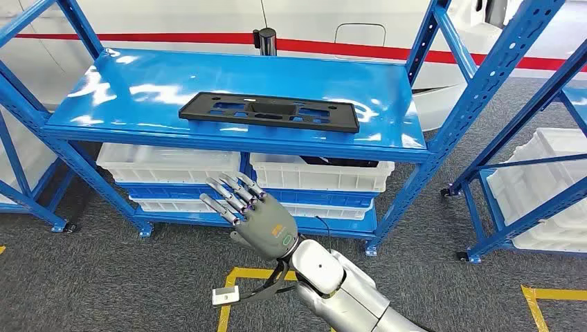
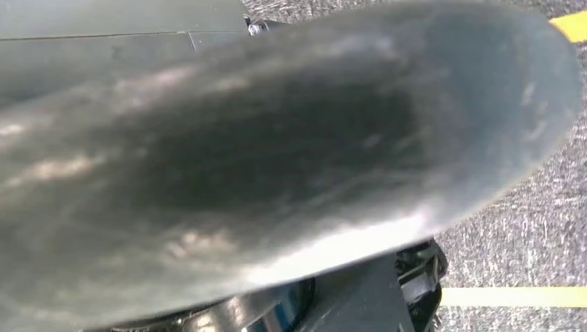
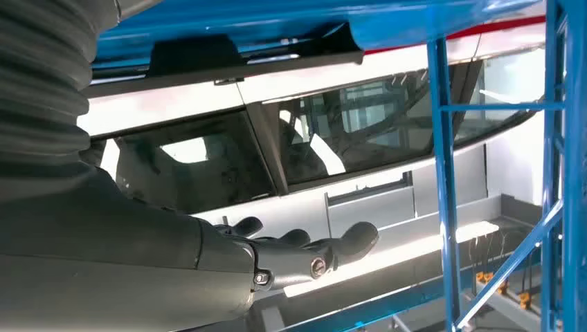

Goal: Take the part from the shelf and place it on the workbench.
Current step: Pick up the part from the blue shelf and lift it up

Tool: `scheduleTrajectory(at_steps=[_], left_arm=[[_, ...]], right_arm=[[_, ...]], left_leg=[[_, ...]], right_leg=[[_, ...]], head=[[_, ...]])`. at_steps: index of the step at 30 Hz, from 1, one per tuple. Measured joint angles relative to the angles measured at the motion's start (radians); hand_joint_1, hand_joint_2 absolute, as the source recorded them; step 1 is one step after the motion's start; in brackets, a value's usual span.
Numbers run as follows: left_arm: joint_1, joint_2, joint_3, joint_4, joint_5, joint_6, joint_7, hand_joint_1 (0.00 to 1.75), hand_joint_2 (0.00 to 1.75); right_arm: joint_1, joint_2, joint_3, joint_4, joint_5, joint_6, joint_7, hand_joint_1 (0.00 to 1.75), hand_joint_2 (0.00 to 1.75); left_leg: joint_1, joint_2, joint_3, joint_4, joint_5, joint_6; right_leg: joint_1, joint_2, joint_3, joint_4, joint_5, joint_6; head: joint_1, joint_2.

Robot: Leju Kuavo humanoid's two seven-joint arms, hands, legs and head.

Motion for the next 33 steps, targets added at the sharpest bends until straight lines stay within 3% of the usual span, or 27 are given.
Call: scheduleTrajectory(at_steps=[2, 5, 7, 9, 10, 11, 12, 14, 15, 16, 20, 22, 24, 25, 26, 27, 29, 31, 33], left_arm=[[0.000, 0.000, 0.000, 0.000, 0.000, 0.000, 0.000, 0.00, 0.00], [-0.001, 0.002, 0.002, 0.000, -0.001, 0.000, 0.000, 0.00, 0.00], [-0.001, 0.003, 0.006, 0.001, -0.001, 0.000, 0.002, 0.00, 0.00], [0.000, 0.004, 0.010, 0.003, -0.001, -0.001, 0.005, 0.00, 0.00], [0.000, 0.005, 0.011, 0.003, -0.001, -0.002, 0.006, 0.00, 0.00], [0.001, 0.007, 0.012, 0.004, -0.002, -0.002, 0.008, 0.00, 0.00], [0.001, 0.009, 0.013, 0.004, -0.002, -0.002, 0.009, 0.00, 0.00], [0.001, 0.014, 0.015, 0.007, -0.002, -0.003, 0.010, 0.00, 0.00], [0.000, 0.015, 0.016, 0.009, -0.001, -0.004, 0.010, 0.00, 0.00], [-0.002, 0.016, 0.016, 0.010, -0.001, -0.005, 0.010, 0.00, 0.00], [-0.002, 0.018, 0.017, 0.013, -0.001, -0.005, 0.010, 0.00, 0.00], [-0.002, 0.019, 0.018, 0.013, -0.004, -0.005, 0.010, 0.00, 0.00], [-0.002, 0.021, 0.018, 0.013, -0.009, -0.005, 0.012, 0.00, 0.00], [-0.002, 0.021, 0.018, 0.013, -0.013, -0.004, 0.013, 0.00, 0.00], [-0.002, 0.022, 0.018, 0.013, -0.016, -0.004, 0.014, 0.00, 0.00], [-0.002, 0.022, 0.019, 0.013, -0.018, -0.003, 0.015, 0.00, 0.00], [-0.002, 0.022, 0.019, 0.014, -0.020, -0.001, 0.015, 0.00, 0.00], [-0.003, 0.020, 0.019, 0.015, -0.022, 0.000, 0.013, 0.00, 0.00], [-0.004, 0.019, 0.019, 0.016, -0.028, 0.000, 0.012, 0.00, 0.00]], right_arm=[[0.000, 0.000, 0.000, -0.001, 0.000, 0.000, 0.000, 0.00, 1.75], [0.001, 0.000, -0.001, -0.004, 0.000, 0.000, -0.001, 0.00, 1.75], [0.001, 0.000, -0.002, -0.008, 0.000, 0.000, -0.002, 0.00, 1.75], [0.003, 0.000, -0.002, -0.010, 0.000, 0.001, -0.004, 0.00, 1.75], [0.005, 0.000, -0.002, -0.010, 0.000, 0.001, -0.005, 0.00, 1.75], [0.007, 0.000, -0.002, -0.010, 0.000, 0.002, -0.006, 0.00, 1.75], [0.008, 0.000, -0.002, -0.010, 0.000, 0.002, -0.006, 0.00, 1.75], [0.010, 0.000, -0.002, -0.010, 0.000, 0.002, -0.007, 0.00, 1.75], [0.009, 0.000, -0.002, -0.010, 0.000, 0.002, -0.007, 0.00, 1.75], [0.009, 0.000, -0.002, -0.011, 0.000, 0.002, -0.007, 0.00, 1.75], [0.010, 0.001, -0.002, -0.017, 0.000, 0.002, -0.009, 0.00, 1.75], [0.010, 0.001, -0.002, -0.021, 0.000, 0.000, -0.009, 0.00, 1.75], [0.016, -0.001, -0.002, -0.022, 0.006, -0.001, -0.009, 0.00, 1.75], [0.021, -0.003, -0.002, -0.022, 0.011, -0.002, -0.008, 0.00, 1.75], [0.026, -0.005, -0.002, -0.022, 0.016, -0.002, -0.006, 0.00, 1.75], [0.030, -0.007, -0.002, -0.022, 0.019, -0.003, -0.004, 0.00, 1.75], [0.033, -0.009, -0.002, -0.024, 0.024, -0.004, -0.001, 0.00, 1.75], [0.034, -0.011, -0.004, -0.028, 0.035, -0.006, 0.004, 0.00, 1.75], [0.034, -0.013, -0.008, -0.030, 0.057, -0.006, 0.019, 0.00, 1.75]], left_leg=[[0.003, 0.001, 0.000, -0.002, 0.000, -0.006], [0.010, 0.002, -0.003, 0.013, -0.012, -0.025], [0.013, 0.001, -0.044, 0.101, -0.055, -0.034], [0.015, 0.001, -0.114, 0.234, -0.105, -0.041], [0.016, 0.001, -0.142, 0.275, -0.111, -0.043], [0.019, 0.001, -0.151, 0.277, -0.095, -0.045], [0.022, 0.001, -0.140, 0.242, -0.063, -0.047], [0.028, 0.001, -0.084, 0.112, 0.012, -0.051], [0.028, 0.000, -0.057, 0.060, 0.027, -0.051], [0.027, -0.002, -0.042, 0.029, 0.031, -0.048], [0.022, -0.004, -0.035, 0.018, 0.018, -0.019], [0.021, -0.004, -0.030, 0.014, 0.015, -0.005], [0.017, -0.004, -0.027, 0.014, 0.009, 0.006], [0.014, -0.004, -0.025, 0.014, 0.006, 0.010], [0.012, -0.005, -0.020, 0.014, 0.003, 0.012], [0.010, -0.006, -0.015, 0.014, -0.001, 0.013], [0.008, -0.007, -0.003, 0.014, -0.008, 0.012], [0.004, -0.009, 0.002, 0.014, -0.016, 0.005], [0.002, -0.009, 0.004, 0.012, -0.021, -0.004]], right_leg=[[0.003, 0.001, -0.001, 0.001, 0.000, -0.010], [-0.003, 0.004, 0.008, -0.005, 0.001, -0.035], [-0.009, 0.003, 0.021, -0.009, -0.003, -0.049], [-0.007, 0.003, 0.028, -0.009, -0.008, -0.059], [-0.007, 0.004, 0.031, -0.009, -0.012, -0.060], [-0.007, 0.006, 0.035, -0.008, -0.015, -0.059], [-0.008, 0.008, 0.041, -0.008, -0.020, -0.056], [-0.009, 0.012, 0.053, -0.007, -0.033, -0.045], [-0.007, 0.013, 0.056, -0.005, -0.039, -0.038], [-0.004, 0.014, 0.057, -0.004, -0.043, -0.031], [-0.004, 0.012, 0.050, 0.001, -0.051, -0.012], [-0.004, 0.009, 0.002, 0.085, -0.083, -0.014], [-0.003, 0.008, -0.086, 0.231, -0.124, -0.021], [-0.002, 0.008, -0.123, 0.282, -0.132, -0.021], [-0.001, 0.008, -0.142, 0.297, -0.123, -0.018], [0.001, 0.008, -0.140, 0.269, -0.099, -0.013], [0.008, 0.007, -0.091, 0.132, -0.028, -0.009], [0.018, 0.005, -0.045, 0.027, 0.017, -0.020], [0.024, 0.004, -0.034, 0.006, 0.025, -0.034]], head=[[0.000, 0.000], [0.000, 0.000], [-0.002, 0.000], [-0.003, 0.000], [-0.003, 0.000], [-0.003, 0.000], [-0.003, 0.000], [-0.004, 0.000], [-0.005, 0.000], [-0.005, 0.000], [-0.003, 0.000], [-0.001, 0.000], [0.000, 0.000], [-0.001, 0.000], [-0.001, 0.000], [-0.001, 0.000], [-0.001, 0.000], [-0.001, 0.000], [-0.001, 0.000]])
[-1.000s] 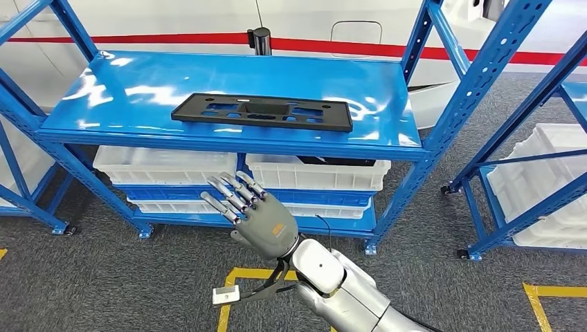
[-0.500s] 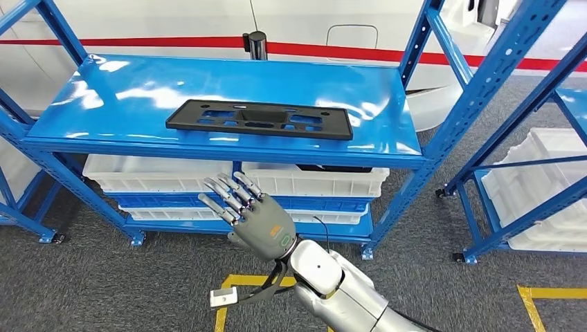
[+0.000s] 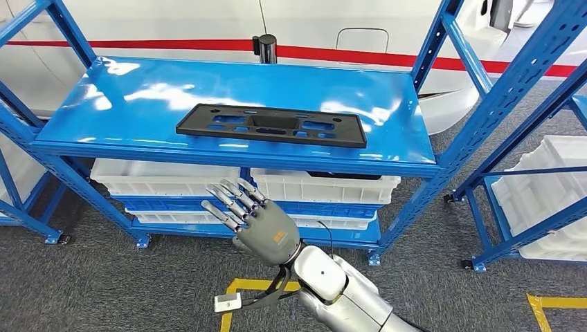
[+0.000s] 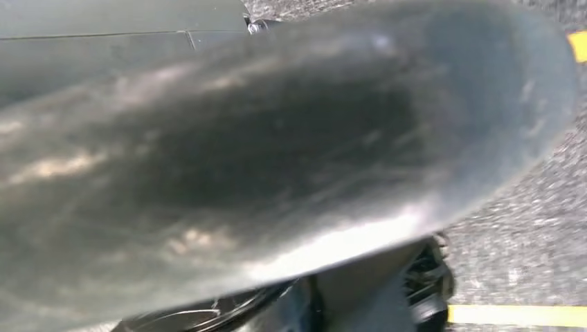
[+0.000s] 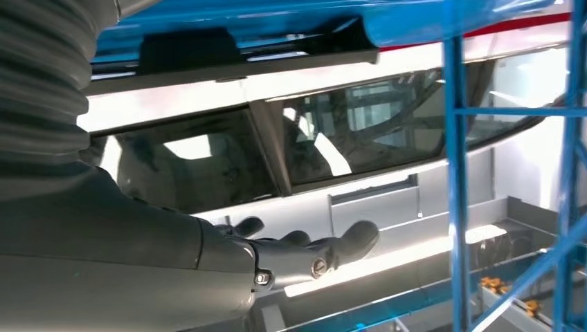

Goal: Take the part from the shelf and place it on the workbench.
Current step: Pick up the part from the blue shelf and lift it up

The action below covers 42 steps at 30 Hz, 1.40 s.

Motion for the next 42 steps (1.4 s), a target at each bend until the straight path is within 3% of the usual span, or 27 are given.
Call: scheduleTrajectory(at_steps=[3, 4, 7, 8, 9, 11, 12, 14, 18, 19, 21, 23, 24, 25, 26, 28, 31, 33, 35, 37, 38, 39, 40, 42], left_arm=[[0.001, 0.000, 0.000, 0.000, -0.004, 0.000, 0.000, 0.00, 0.00], [0.001, 0.001, 0.001, 0.000, -0.005, 0.000, 0.001, 0.00, 0.00], [0.002, 0.001, 0.005, 0.001, -0.006, 0.001, 0.004, 0.00, 0.00], [0.003, 0.001, 0.007, 0.001, -0.007, 0.001, 0.005, 0.00, 0.00], [0.004, 0.002, 0.008, 0.001, -0.008, 0.002, 0.006, 0.00, 0.00], [0.004, 0.003, 0.013, 0.001, -0.011, 0.005, 0.009, 0.00, 0.00], [0.003, 0.001, 0.015, 0.002, -0.012, 0.006, 0.011, 0.00, 0.00], [0.001, -0.002, 0.018, 0.004, -0.014, 0.007, 0.015, 0.00, 0.00], [0.002, -0.003, 0.022, 0.005, -0.017, 0.008, 0.018, 0.00, 0.00], [0.002, -0.003, 0.022, 0.005, -0.017, 0.009, 0.018, 0.00, 0.00], [0.001, -0.003, 0.022, 0.005, -0.017, 0.009, 0.018, 0.00, 0.00], [0.001, -0.003, 0.022, 0.005, -0.018, 0.009, 0.018, 0.00, 0.00], [0.001, -0.003, 0.022, 0.005, -0.019, 0.009, 0.018, 0.00, 0.00], [0.001, -0.003, 0.023, 0.005, -0.019, 0.009, 0.018, 0.00, 0.00], [0.001, -0.003, 0.023, 0.005, -0.020, 0.009, 0.018, 0.00, 0.00], [0.000, -0.004, 0.023, 0.005, -0.021, 0.009, 0.018, 0.00, 0.00], [0.000, -0.004, 0.025, 0.005, -0.023, 0.011, 0.019, 0.00, 0.00], [0.000, -0.004, 0.029, 0.005, -0.025, 0.011, 0.017, 0.00, 0.00], [0.000, -0.004, 0.035, 0.004, -0.029, 0.011, 0.013, 0.00, 0.00], [0.001, -0.004, 0.039, 0.005, -0.032, 0.011, 0.012, 0.00, 0.00], [0.002, -0.004, 0.039, 0.005, -0.034, 0.011, 0.011, 0.00, 0.00], [0.003, -0.004, 0.040, 0.005, -0.035, 0.010, 0.011, 0.00, 0.00], [0.003, -0.003, 0.041, 0.005, -0.037, 0.010, 0.011, 0.00, 0.00], [0.003, -0.001, 0.043, 0.006, -0.042, 0.010, 0.010, 0.00, 0.00]], right_arm=[[-0.001, 0.000, -0.011, -0.001, 0.071, 0.012, 0.063, 0.00, 1.75], [-0.001, 0.001, -0.017, -0.002, 0.102, 0.020, 0.093, 0.00, 1.75], [-0.002, -0.001, -0.043, 0.003, 0.174, 0.048, 0.166, 0.00, 1.75], [-0.002, -0.002, -0.053, 0.006, 0.186, 0.056, 0.179, 0.00, 1.75], [-0.002, -0.003, -0.061, 0.008, 0.196, 0.062, 0.188, 0.00, 1.75], [-0.003, -0.005, -0.077, 0.010, 0.212, 0.076, 0.204, 0.00, 1.75], [-0.005, -0.007, -0.084, 0.011, 0.219, 0.083, 0.215, 0.00, 1.75], [-0.011, -0.012, -0.093, 0.012, 0.225, 0.094, 0.242, 0.00, 1.75], [-0.019, -0.026, -0.108, 0.014, 0.226, 0.101, 0.268, 0.00, 1.75], [-0.022, -0.028, -0.110, 0.014, 0.226, 0.101, 0.268, 0.00, 1.75], [-0.024, -0.033, -0.111, 0.015, 0.226, 0.101, 0.269, 0.00, 1.75], [-0.024, -0.039, -0.111, 0.017, 0.226, 0.101, 0.269, 0.00, 1.75], [-0.024, -0.041, -0.112, 0.019, 0.226, 0.101, 0.269, 0.00, 1.75], [-0.024, -0.042, -0.113, 0.020, 0.226, 0.102, 0.271, 0.00, 1.75], [-0.025, -0.043, -0.113, 0.020, 0.226, 0.105, 0.277, 0.00, 1.75], [-0.032, -0.045, -0.114, 0.021, 0.227, 0.117, 0.305, 0.00, 1.75], [-0.048, -0.052, -0.116, 0.026, 0.227, 0.141, 0.351, 0.00, 1.75], [-0.057, -0.056, -0.116, 0.031, 0.227, 0.153, 0.374, 0.00, 1.75], [-0.065, -0.059, -0.112, 0.036, 0.227, 0.163, 0.394, 0.00, 1.75], [-0.072, -0.062, -0.107, 0.044, 0.227, 0.171, 0.409, 0.00, 1.75], [-0.073, -0.064, -0.104, 0.049, 0.227, 0.173, 0.415, 0.00, 1.75], [-0.074, -0.065, -0.101, 0.053, 0.227, 0.174, 0.421, 0.00, 1.75], [-0.075, -0.066, -0.099, 0.057, 0.227, 0.174, 0.426, 0.00, 1.75], [-0.079, -0.068, -0.095, 0.065, 0.227, 0.174, 0.436, 0.00, 1.75]], left_leg=[[0.002, 0.005, -0.009, 0.027, -0.018, -0.015], [0.004, 0.006, -0.028, 0.068, -0.039, -0.020], [0.013, 0.008, -0.125, 0.249, -0.108, -0.037], [0.018, 0.009, -0.143, 0.272, -0.104, -0.042], [0.023, 0.010, -0.142, 0.254, -0.079, -0.048], [0.035, 0.012, -0.093, 0.135, -0.005, -0.060], [0.038, 0.010, -0.064, 0.075, 0.018, -0.062], [0.037, 0.004, -0.036, 0.018, 0.029, -0.054], [0.030, 0.001, -0.034, 0.014, 0.027, -0.016], [0.030, 0.001, -0.032, 0.013, 0.027, -0.009], [0.027, 0.001, -0.031, 0.012, 0.024, 0.001], [0.023, 0.000, -0.028, 0.012, 0.019, 0.006], [0.021, -0.001, -0.025, 0.012, 0.017, 0.008], [0.020, -0.002, -0.020, 0.012, 0.014, 0.008], [0.019, -0.003, -0.015, 0.012, 0.011, 0.007], [0.014, -0.005, -0.009, 0.013, 0.003, 0.001], [0.010, -0.006, -0.003, 0.006, -0.004, -0.014], [0.013, -0.001, -0.005, 0.015, -0.013, -0.024], [0.015, 0.004, -0.043, 0.098, -0.053, -0.030], [0.016, 0.006, -0.114, 0.230, -0.105, -0.036], [0.017, 0.007, -0.143, 0.273, -0.113, -0.038], [0.018, 0.007, -0.155, 0.280, -0.101, -0.040], [0.020, 0.009, -0.146, 0.247, -0.070, -0.041], [0.024, 0.011, -0.090, 0.117, 0.006, -0.042]], right_leg=[[-0.014, 0.001, 0.014, -0.013, 0.002, -0.018], [-0.020, 0.000, 0.022, -0.018, 0.001, -0.024], [-0.021, -0.002, 0.037, -0.018, -0.008, -0.035], [-0.022, -0.001, 0.040, -0.018, -0.011, -0.034], [-0.025, 0.000, 0.045, -0.017, -0.015, -0.030], [-0.030, 0.004, 0.055, -0.012, -0.026, -0.017], [-0.031, 0.005, 0.057, -0.006, -0.033, -0.008], [-0.027, 0.006, 0.054, 0.000, -0.041, 0.007], [-0.030, 0.004, 0.038, 0.019, -0.051, 0.022], [-0.030, 0.003, 0.017, 0.057, -0.067, 0.021], [-0.028, 0.002, -0.060, 0.193, -0.112, 0.014], [-0.027, 0.002, -0.129, 0.297, -0.131, 0.014], [-0.027, 0.002, -0.137, 0.293, -0.117, 0.018], [-0.026, 0.002, -0.123, 0.247, -0.089, 0.023], [-0.024, 0.002, -0.093, 0.176, -0.055, 0.027], [-0.017, 0.000, -0.037, 0.049, -0.005, 0.023], [-0.010, 0.000, -0.015, 0.008, 0.007, 0.005], [-0.019, 0.000, -0.005, -0.001, 0.008, -0.007], [-0.026, 0.000, 0.010, -0.008, 0.005, -0.022], [-0.023, -0.001, 0.018, -0.008, -0.001, -0.034], [-0.022, -0.001, 0.022, -0.008, -0.004, -0.035], [-0.021, 0.000, 0.025, -0.007, -0.007, -0.035], [-0.022, 0.001, 0.031, -0.006, -0.011, -0.033], [-0.022, 0.004, 0.042, -0.003, -0.023, -0.023]], head=[[-0.001, 0.000], [-0.002, 0.000], [-0.002, 0.000], [-0.001, 0.000], [-0.002, 0.000], [-0.002, 0.000], [-0.004, 0.000], [-0.005, 0.000], [-0.002, 0.000], [-0.002, 0.000], [-0.001, 0.000], [-0.001, 0.000], [-0.001, 0.000], [-0.001, 0.000], [-0.001, 0.000], [-0.002, 0.000], [-0.003, 0.000], [-0.003, 0.000], [-0.005, 0.000], [-0.005, 0.000], [-0.004, 0.000], [-0.004, 0.000], [-0.005, 0.000], [-0.005, 0.000]])
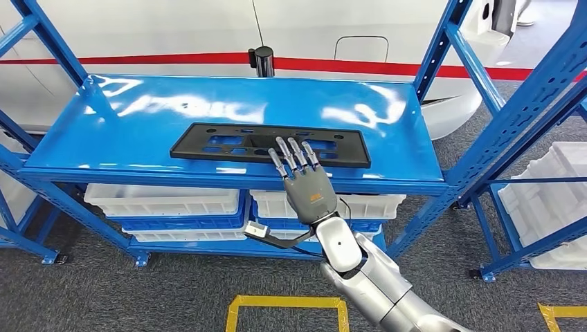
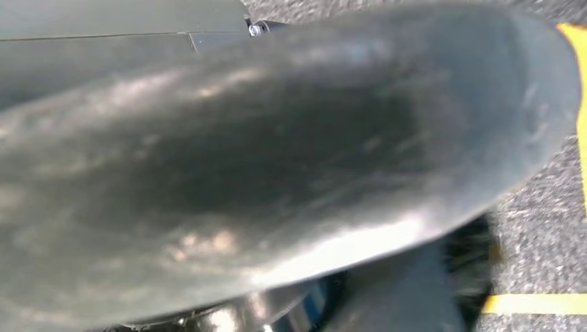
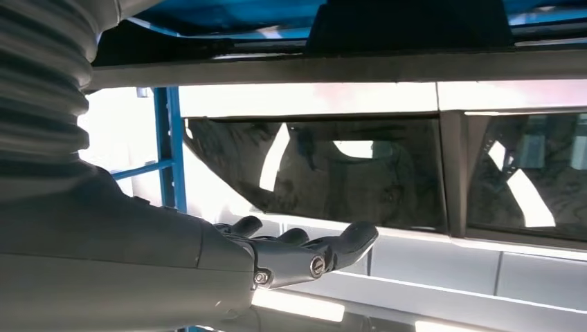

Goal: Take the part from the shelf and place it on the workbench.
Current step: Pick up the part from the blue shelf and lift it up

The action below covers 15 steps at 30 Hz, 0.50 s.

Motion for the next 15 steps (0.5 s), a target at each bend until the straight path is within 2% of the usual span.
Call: scheduleTrajectory(at_steps=[1, 2, 4, 6, 8, 10, 11, 12, 13, 15], left_arm=[[-0.001, 0.001, 0.001, 0.000, -0.002, 0.000, -0.001, 0.00, 0.00], [-0.002, 0.001, 0.002, 0.001, -0.003, 0.000, -0.001, 0.00, 0.00], [-0.003, 0.001, 0.003, 0.001, -0.006, -0.001, -0.002, 0.00, 0.00], [-0.002, 0.001, 0.004, 0.001, -0.011, -0.001, -0.002, 0.00, 0.00], [-0.002, 0.001, 0.005, 0.001, -0.013, 0.000, -0.003, 0.00, 0.00], [-0.003, 0.001, 0.005, 0.001, -0.014, 0.000, -0.004, 0.00, 0.00], [-0.003, 0.001, 0.005, 0.001, -0.014, 0.000, -0.004, 0.00, 0.00], [-0.003, 0.001, 0.005, 0.001, -0.014, 0.000, -0.004, 0.00, 0.00], [-0.003, 0.001, 0.005, 0.001, -0.015, -0.001, -0.003, 0.00, 0.00], [-0.002, 0.001, 0.005, 0.001, -0.016, -0.001, -0.003, 0.00, 0.00]], right_arm=[[-0.003, -0.001, 0.002, 0.004, 0.000, 0.000, 0.002, 0.00, 1.75], [-0.006, -0.002, 0.004, 0.007, 0.000, -0.001, 0.003, 0.00, 1.75], [-0.010, -0.003, 0.006, 0.014, 0.000, -0.003, 0.002, 0.00, 1.75], [-0.011, -0.003, 0.006, 0.020, 0.000, -0.004, -0.001, 0.00, 1.75], [-0.015, -0.003, 0.005, 0.028, 0.000, -0.005, -0.004, 0.00, 1.75], [-0.018, -0.004, 0.005, 0.039, 0.000, -0.006, -0.007, 0.00, 1.75], [-0.017, -0.004, 0.005, 0.044, 0.000, -0.006, -0.008, 0.00, 1.75], [-0.016, -0.004, 0.005, 0.049, 0.000, -0.006, -0.009, 0.00, 1.75], [-0.016, -0.005, 0.004, 0.054, 0.000, -0.006, -0.009, 0.00, 1.75], [-0.017, -0.004, 0.001, 0.060, 0.000, -0.007, -0.010, 0.00, 1.75]], left_leg=[[0.001, -0.001, 0.027, -0.055, 0.021, 0.002], [0.000, -0.002, 0.044, -0.089, 0.029, 0.006], [-0.005, -0.005, 0.053, -0.102, 0.024, 0.019], [-0.004, -0.006, 0.056, -0.106, 0.025, 0.032], [-0.001, -0.006, 0.061, -0.110, 0.024, 0.043], [-0.001, -0.006, 0.063, -0.110, 0.019, 0.051], [-0.001, -0.007, 0.064, -0.110, 0.017, 0.052], [-0.001, -0.007, 0.068, -0.110, 0.013, 0.053], [-0.001, -0.008, 0.072, -0.110, 0.010, 0.053], [0.000, -0.010, 0.083, -0.110, 0.002, 0.047]], right_leg=[[0.003, 0.001, 0.003, 0.003, -0.006, 0.006], [0.006, 0.001, 0.003, 0.005, -0.010, 0.012], [0.009, 0.002, 0.003, 0.005, -0.013, 0.022], [0.005, 0.000, -0.004, 0.014, -0.020, 0.029], [0.003, -0.001, -0.047, 0.089, -0.048, 0.032], [0.003, -0.001, -0.129, 0.229, -0.090, 0.029], [0.002, -0.001, -0.165, 0.282, -0.100, 0.031], [0.002, -0.001, -0.186, 0.303, -0.096, 0.036], [0.001, -0.001, -0.184, 0.280, -0.075, 0.044], [0.000, -0.005, -0.129, 0.144, -0.009, 0.058]], head=[[0.000, 0.000], [0.002, 0.000], [0.003, 0.000], [0.004, 0.000], [0.006, 0.000], [0.007, 0.000], [0.007, 0.000], [0.007, 0.000], [0.007, 0.000], [0.007, 0.000]])
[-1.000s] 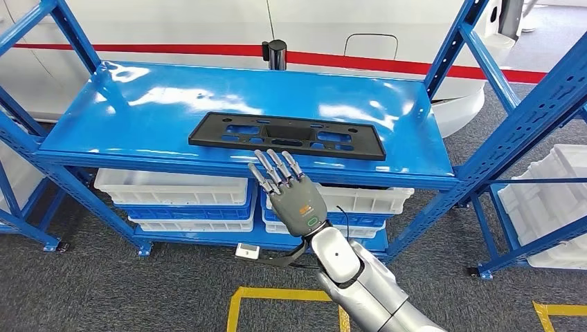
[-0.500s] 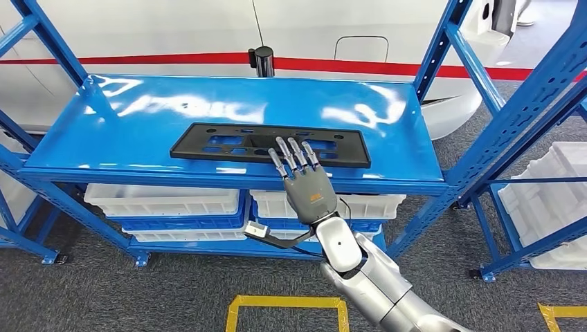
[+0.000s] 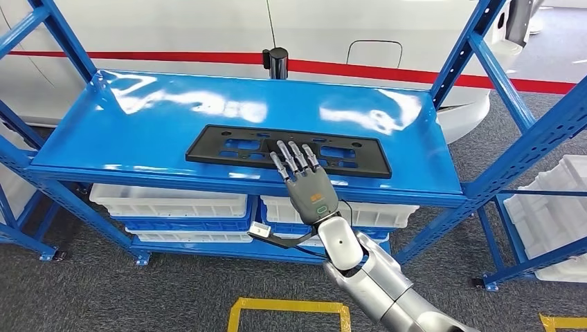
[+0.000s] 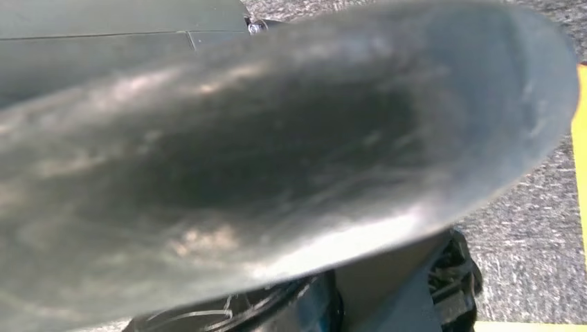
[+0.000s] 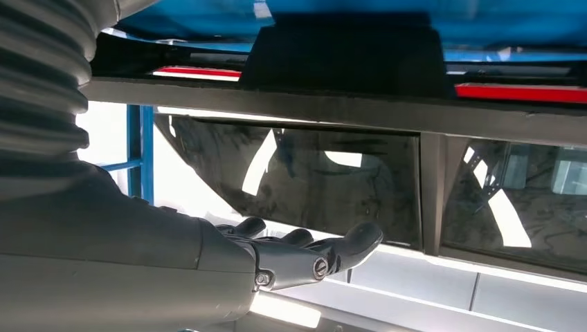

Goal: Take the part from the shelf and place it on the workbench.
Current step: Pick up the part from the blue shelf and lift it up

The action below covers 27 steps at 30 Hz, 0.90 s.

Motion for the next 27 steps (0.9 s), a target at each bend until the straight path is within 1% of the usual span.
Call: scheduleTrajectory(at_steps=[1, 2, 3, 4, 6, 7, 8, 9, 10, 11, 12, 13, 14, 15, 16, 17, 18, 19, 21, 22, 23, 24, 25, 26, 27], left_arm=[[0.000, 0.000, 0.000, 0.000, -0.001, 0.000, 0.000, 0.00, 0.00], [-0.001, 0.000, 0.000, 0.000, -0.001, -0.001, 0.000, 0.00, 0.00], [-0.001, 0.000, 0.000, 0.000, -0.002, -0.001, 0.001, 0.00, 0.00], [-0.001, 0.000, 0.000, 0.000, -0.004, -0.001, 0.001, 0.00, 0.00], [-0.002, 0.001, 0.000, 0.000, -0.005, -0.001, 0.003, 0.00, 0.00], [-0.001, 0.001, 0.000, 0.000, -0.006, -0.001, 0.003, 0.00, 0.00], [-0.002, 0.002, 0.000, 0.000, -0.006, -0.001, 0.003, 0.00, 0.00], [-0.002, 0.002, 0.000, 0.000, -0.006, -0.001, 0.004, 0.00, 0.00], [-0.001, 0.002, 0.000, 0.000, -0.007, -0.002, 0.004, 0.00, 0.00], [-0.001, 0.002, 0.000, 0.000, -0.008, -0.002, 0.004, 0.00, 0.00], [0.000, 0.002, 0.000, 0.000, -0.009, -0.003, 0.004, 0.00, 0.00], [0.001, 0.002, 0.000, 0.000, -0.010, -0.003, 0.004, 0.00, 0.00], [0.002, 0.003, 0.000, 0.000, -0.010, -0.003, 0.004, 0.00, 0.00], [0.002, 0.004, 0.000, 0.000, -0.011, -0.003, 0.004, 0.00, 0.00], [0.001, 0.005, 0.000, 0.000, -0.011, -0.003, 0.004, 0.00, 0.00], [0.000, 0.006, 0.000, 0.000, -0.012, -0.003, 0.004, 0.00, 0.00], [-0.001, 0.006, 0.000, 0.000, -0.012, -0.003, 0.004, 0.00, 0.00], [-0.002, 0.006, 0.000, 0.000, -0.014, -0.004, 0.004, 0.00, 0.00], [-0.002, 0.005, 0.000, 0.000, -0.017, -0.005, 0.005, 0.00, 0.00], [-0.002, 0.005, 0.000, 0.000, -0.018, -0.005, 0.005, 0.00, 0.00], [-0.002, 0.005, 0.000, 0.000, -0.019, -0.005, 0.005, 0.00, 0.00], [-0.002, 0.005, 0.000, 0.000, -0.019, -0.005, 0.005, 0.00, 0.00], [-0.003, 0.006, 0.000, 0.000, -0.020, -0.005, 0.006, 0.00, 0.00], [-0.003, 0.006, 0.000, 0.000, -0.020, -0.006, 0.006, 0.00, 0.00], [-0.003, 0.007, 0.000, 0.000, -0.021, -0.006, 0.006, 0.00, 0.00]], right_arm=[[-0.002, 0.001, -0.002, 0.003, 0.000, -0.001, 0.000, 0.00, 1.75], [-0.003, 0.001, -0.005, 0.005, 0.000, -0.001, 0.000, 0.00, 1.75], [-0.004, 0.002, -0.008, 0.008, 0.000, -0.002, 0.000, 0.00, 1.75], [-0.004, 0.003, -0.010, 0.010, 0.000, -0.002, 0.000, 0.00, 1.75], [-0.004, 0.004, -0.015, 0.014, 0.000, -0.003, -0.001, 0.00, 1.75], [-0.005, 0.005, -0.017, 0.016, 0.000, -0.005, -0.001, 0.00, 1.75], [-0.005, 0.007, -0.018, 0.018, 0.000, -0.007, -0.001, 0.00, 1.75], [-0.005, 0.008, -0.019, 0.020, 0.000, -0.010, -0.001, 0.00, 1.75], [-0.005, 0.009, -0.020, 0.022, 0.000, -0.013, -0.001, 0.00, 1.75], [-0.004, 0.010, -0.020, 0.024, 0.000, -0.014, 0.000, 0.00, 1.75], [-0.003, 0.010, -0.020, 0.027, 0.000, -0.015, 0.000, 0.00, 1.75], [-0.003, 0.010, -0.020, 0.028, 0.000, -0.015, 0.000, 0.00, 1.75], [-0.003, 0.010, -0.020, 0.030, 0.000, -0.015, 0.000, 0.00, 1.75], [-0.003, 0.010, -0.020, 0.030, 0.000, -0.015, 0.000, 0.00, 1.75], [-0.004, 0.011, -0.020, 0.031, 0.000, -0.016, 0.000, 0.00, 1.75], [-0.005, 0.011, -0.020, 0.031, 0.000, -0.017, 0.001, 0.00, 1.75], [-0.006, 0.011, -0.020, 0.032, 0.000, -0.018, 0.001, 0.00, 1.75], [-0.007, 0.011, -0.020, 0.032, 0.000, -0.019, 0.002, 0.00, 1.75], [-0.008, 0.012, -0.021, 0.032, 0.000, -0.021, 0.002, 0.00, 1.75], [-0.009, 0.013, -0.022, 0.032, 0.000, -0.022, 0.003, 0.00, 1.75], [-0.010, 0.013, -0.022, 0.032, 0.000, -0.023, 0.003, 0.00, 1.75], [-0.010, 0.012, -0.023, 0.032, 0.000, -0.023, 0.004, 0.00, 1.75], [-0.010, 0.011, -0.023, 0.033, 0.000, -0.024, 0.004, 0.00, 1.75], [-0.007, 0.010, -0.023, 0.033, 0.000, -0.024, 0.004, 0.00, 1.75], [-0.004, 0.009, -0.023, 0.033, 0.000, -0.024, 0.004, 0.00, 1.75]], left_leg=[[-0.002, -0.002, 0.004, 0.000, -0.006, -0.005], [-0.004, -0.003, 0.007, 0.000, -0.010, -0.011], [-0.007, -0.003, 0.009, -0.002, -0.014, -0.016], [-0.008, -0.003, 0.012, -0.005, -0.017, -0.022], [-0.005, -0.001, 0.017, -0.004, -0.023, -0.032], [-0.004, 0.002, 0.010, 0.016, -0.034, -0.036], [-0.004, 0.004, -0.009, 0.058, -0.054, -0.039], [-0.004, 0.006, -0.040, 0.118, -0.079, -0.040], [-0.004, 0.007, -0.079, 0.188, -0.104, -0.042], [-0.004, 0.007, -0.115, 0.245, -0.119, -0.043], [-0.004, 0.008, -0.139, 0.272, -0.116, -0.043], [-0.004, 0.008, -0.145, 0.262, -0.094, -0.042], [-0.004, 0.008, -0.132, 0.218, -0.057, -0.040], [-0.004, 0.009, -0.107, 0.154, -0.015, -0.036], [-0.005, 0.009, -0.078, 0.089, 0.016, -0.034], [-0.006, 0.009, -0.055, 0.041, 0.033, -0.030], [-0.008, 0.008, -0.041, 0.014, 0.037, -0.026], [-0.011, 0.007, -0.034, 0.003, 0.033, -0.022], [-0.012, 0.006, -0.030, -0.003, 0.032, -0.011], [-0.010, 0.006, -0.026, -0.006, 0.032, -0.005], [-0.008, 0.006, -0.023, -0.010, 0.032, 0.001], [-0.007, 0.006, -0.021, -0.011, 0.030, 0.005], [-0.007, 0.006, -0.020, -0.011, 0.028, 0.009], [-0.007, 0.005, -0.018, -0.011, 0.025, 0.011], [-0.007, 0.004, -0.016, -0.011, 0.022, 0.012]], right_leg=[[0.002, -0.001, 0.031, -0.066, 0.025, 0.000], [0.004, -0.003, 0.054, -0.112, 0.041, -0.005], [0.007, -0.003, 0.064, -0.133, 0.045, -0.013], [0.010, -0.002, 0.067, -0.135, 0.044, -0.023], [0.006, -0.001, 0.076, -0.140, 0.043, -0.040], [0.003, -0.001, 0.084, -0.143, 0.041, -0.049], [0.000, -0.001, 0.092, -0.146, 0.038, -0.057], [0.001, -0.002, 0.099, -0.147, 0.034, -0.064], [0.003, -0.002, 0.103, -0.146, 0.030, -0.070], [0.005, -0.002, 0.107, -0.146, 0.026, -0.074], [0.007, 0.000, 0.112, -0.146, 0.023, -0.076], [0.008, 0.002, 0.117, -0.146, 0.018, -0.076], [0.008, 0.004, 0.124, -0.146, 0.014, -0.075], [0.008, 0.005, 0.131, -0.145, 0.009, -0.071], [0.012, 0.007, 0.136, -0.143, 0.003, -0.067], [0.015, 0.007, 0.139, -0.142, -0.002, -0.061], [0.018, 0.007, 0.140, -0.141, -0.006, -0.056], [0.019, 0.007, 0.140, -0.141, -0.008, -0.050], [0.016, 0.007, 0.137, -0.139, -0.013, -0.040], [0.015, 0.006, 0.129, -0.122, -0.021, -0.037], [0.014, 0.006, 0.109, -0.086, -0.036, -0.035], [0.012, 0.005, 0.076, -0.029, -0.056, -0.035], [0.010, 0.005, 0.035, 0.039, -0.078, -0.035], [0.008, 0.005, -0.005, 0.102, -0.094, -0.034], [0.006, 0.005, -0.033, 0.139, -0.097, -0.029]], head=[[0.000, 0.000], [-0.001, 0.000], [-0.001, 0.000], [-0.002, 0.000], [-0.002, 0.000], [-0.003, 0.000], [-0.004, 0.000], [-0.005, 0.000], [-0.006, 0.000], [-0.005, 0.000], [-0.005, 0.000], [-0.005, 0.000], [-0.005, 0.000], [-0.005, 0.000], [-0.005, 0.000], [-0.004, 0.000], [-0.003, 0.000], [-0.002, 0.000], [-0.001, 0.000], [0.000, 0.000], [0.001, 0.000], [0.002, 0.000], [0.003, 0.000], [0.004, 0.000], [0.003, 0.000]])
